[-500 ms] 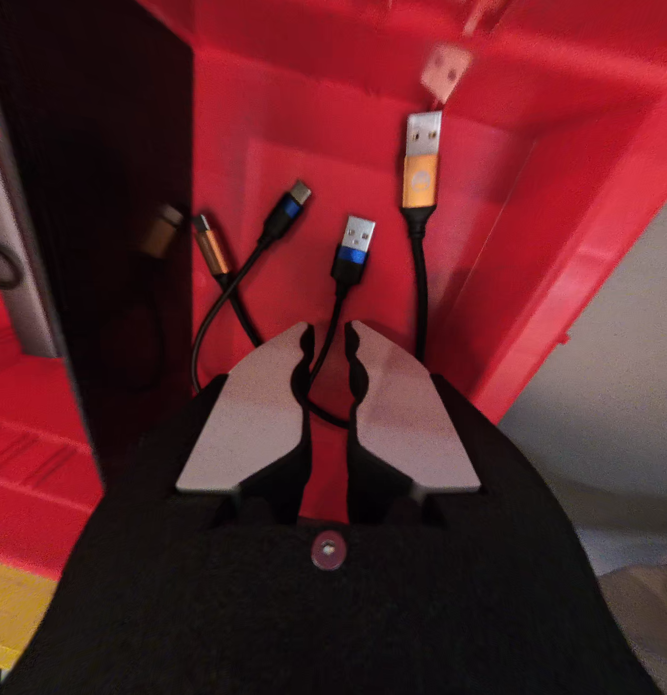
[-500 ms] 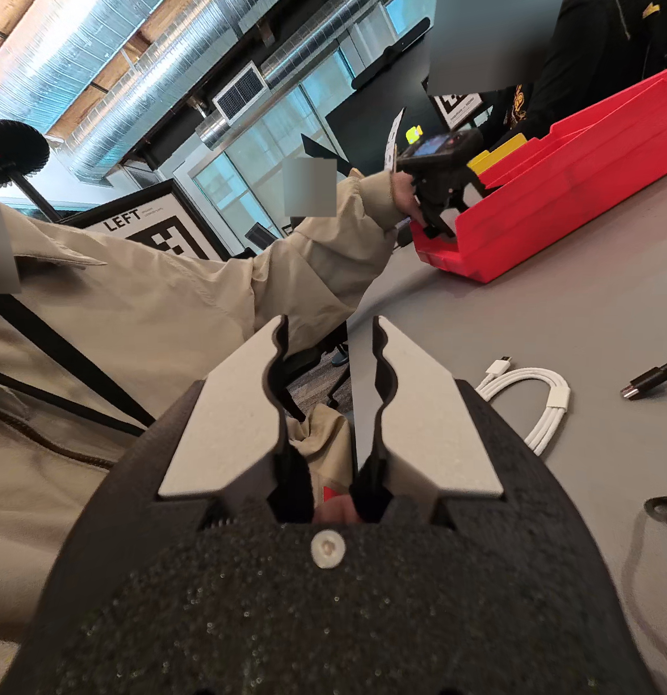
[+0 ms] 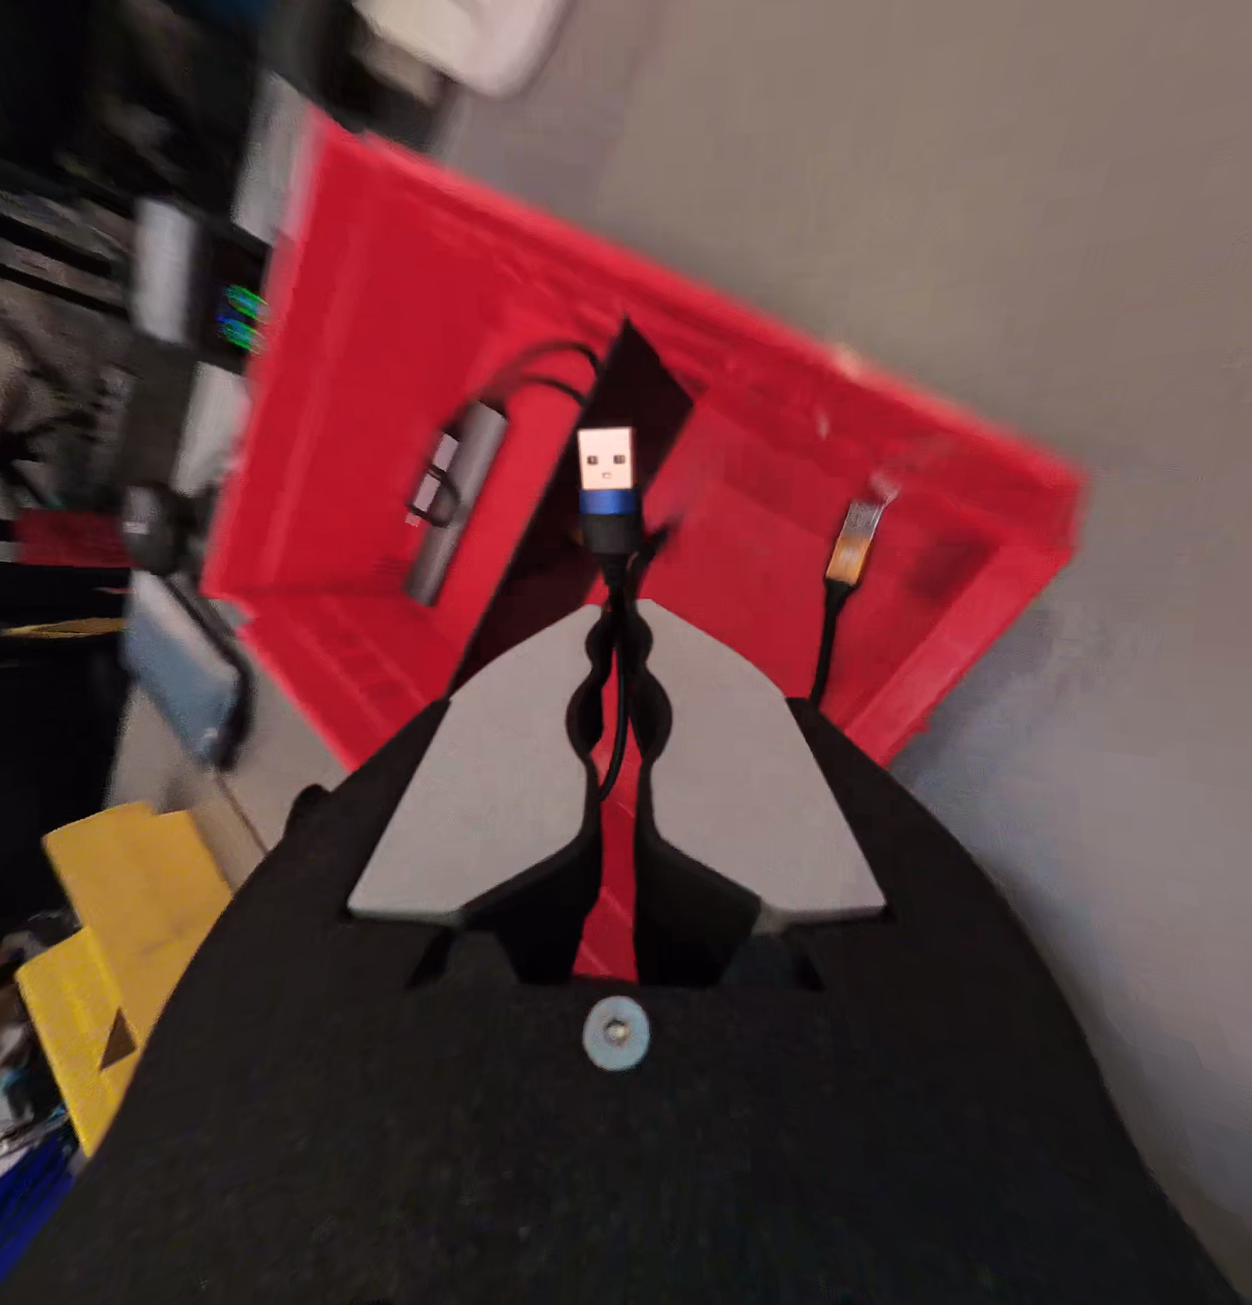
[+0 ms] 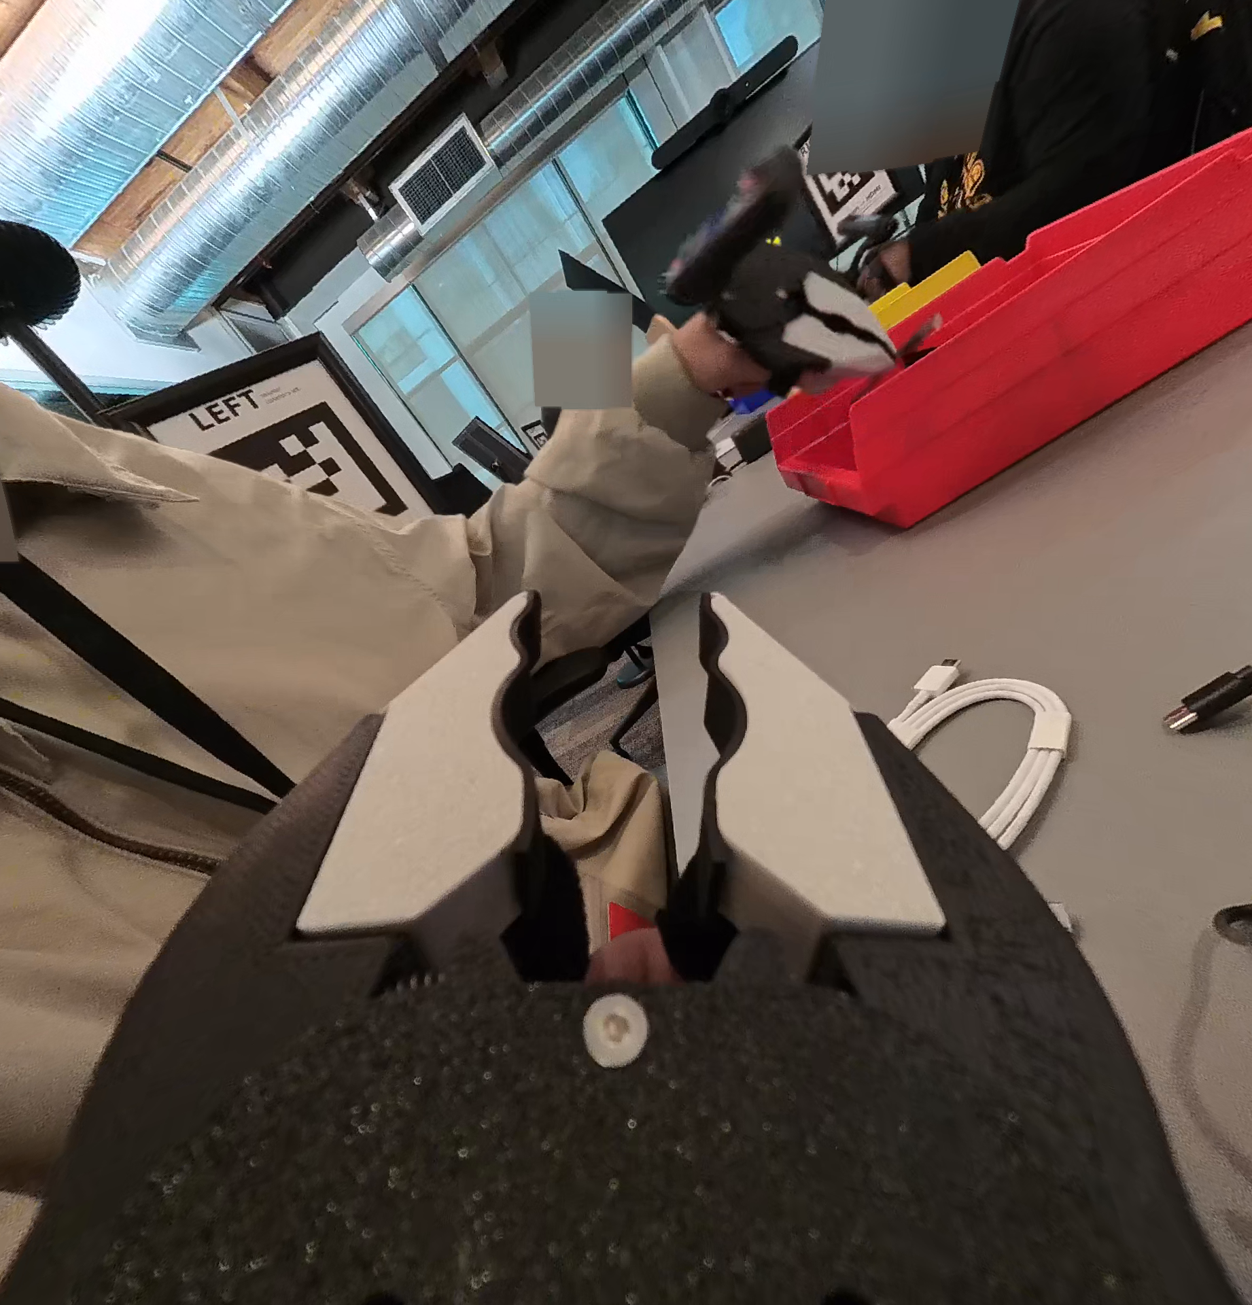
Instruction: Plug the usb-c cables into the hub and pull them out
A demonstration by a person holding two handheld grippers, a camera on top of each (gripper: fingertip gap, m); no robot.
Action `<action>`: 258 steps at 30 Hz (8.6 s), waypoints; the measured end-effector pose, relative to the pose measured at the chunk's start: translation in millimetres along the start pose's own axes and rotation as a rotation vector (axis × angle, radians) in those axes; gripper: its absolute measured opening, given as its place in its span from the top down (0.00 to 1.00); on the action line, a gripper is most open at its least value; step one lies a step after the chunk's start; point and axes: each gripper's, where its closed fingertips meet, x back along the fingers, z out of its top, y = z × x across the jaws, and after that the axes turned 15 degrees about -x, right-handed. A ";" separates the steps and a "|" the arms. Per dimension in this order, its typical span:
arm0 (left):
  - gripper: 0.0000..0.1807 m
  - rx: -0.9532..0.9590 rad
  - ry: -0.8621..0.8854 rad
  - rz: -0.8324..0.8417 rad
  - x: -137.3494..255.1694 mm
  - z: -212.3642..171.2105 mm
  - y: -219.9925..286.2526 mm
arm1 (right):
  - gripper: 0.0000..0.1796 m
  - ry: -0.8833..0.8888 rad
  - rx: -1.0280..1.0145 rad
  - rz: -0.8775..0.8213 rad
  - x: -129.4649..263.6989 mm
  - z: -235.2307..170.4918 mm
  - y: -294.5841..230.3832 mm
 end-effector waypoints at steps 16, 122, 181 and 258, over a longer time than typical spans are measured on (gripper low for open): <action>0.99 0.223 0.189 -0.022 40.6 137.6 231.7 | 0.75 -0.022 0.000 0.015 -1.0 -5.7 -5.3; 0.72 0.052 0.019 0.066 31.1 -89.4 -64.4 | 0.73 -0.200 0.022 -0.049 -32.6 -39.1 14.5; 0.87 0.727 1.144 -0.751 94.9 228.2 190.3 | 0.87 -0.062 -0.068 0.021 -58.8 37.2 38.4; 0.89 -0.108 1.224 0.119 113.5 233.2 215.9 | 0.88 -0.256 -0.544 0.305 -81.9 -10.6 15.7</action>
